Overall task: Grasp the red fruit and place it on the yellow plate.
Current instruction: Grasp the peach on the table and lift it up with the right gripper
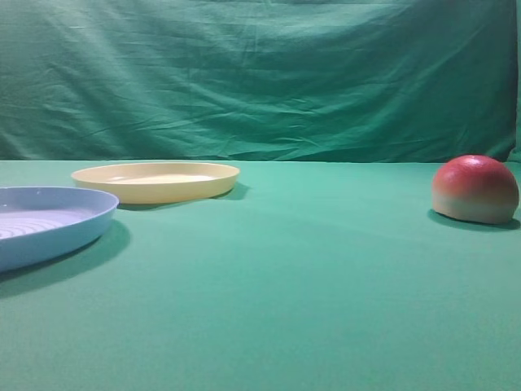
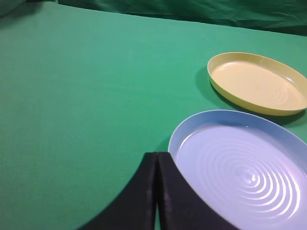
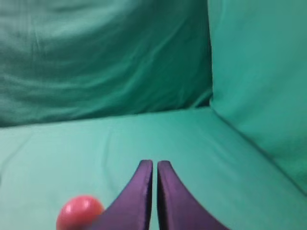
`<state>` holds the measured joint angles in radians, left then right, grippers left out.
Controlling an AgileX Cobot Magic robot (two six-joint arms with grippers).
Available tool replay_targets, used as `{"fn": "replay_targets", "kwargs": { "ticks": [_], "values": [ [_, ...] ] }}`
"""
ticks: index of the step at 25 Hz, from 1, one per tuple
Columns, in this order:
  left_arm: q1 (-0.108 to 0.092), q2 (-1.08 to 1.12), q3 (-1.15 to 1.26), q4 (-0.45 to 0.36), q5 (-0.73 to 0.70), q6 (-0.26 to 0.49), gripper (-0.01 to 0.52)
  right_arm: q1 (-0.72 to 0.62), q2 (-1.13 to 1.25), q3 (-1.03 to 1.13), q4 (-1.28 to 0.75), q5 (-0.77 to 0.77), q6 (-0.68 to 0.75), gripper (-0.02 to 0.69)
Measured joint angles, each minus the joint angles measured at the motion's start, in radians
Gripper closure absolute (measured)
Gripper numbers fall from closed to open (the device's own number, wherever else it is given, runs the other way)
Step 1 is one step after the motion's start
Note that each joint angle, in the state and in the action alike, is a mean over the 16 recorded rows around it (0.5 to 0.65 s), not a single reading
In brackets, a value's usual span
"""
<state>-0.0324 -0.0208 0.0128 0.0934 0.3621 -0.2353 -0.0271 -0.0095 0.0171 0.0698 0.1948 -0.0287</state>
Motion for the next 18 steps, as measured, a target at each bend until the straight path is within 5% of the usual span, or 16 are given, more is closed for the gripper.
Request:
{"fn": "replay_targets", "kwargs": {
  "ticks": [8, 18],
  "values": [
    [0.000, 0.000, 0.000, 0.000, 0.000, 0.000, 0.514, 0.000, 0.066, -0.103, 0.057, -0.033, 0.010, 0.665],
    [0.000, 0.000, 0.000, 0.000, 0.000, 0.000, 0.514, 0.017, 0.402, -0.372, 0.059, 0.300, -0.095, 0.665]
  ]
}}
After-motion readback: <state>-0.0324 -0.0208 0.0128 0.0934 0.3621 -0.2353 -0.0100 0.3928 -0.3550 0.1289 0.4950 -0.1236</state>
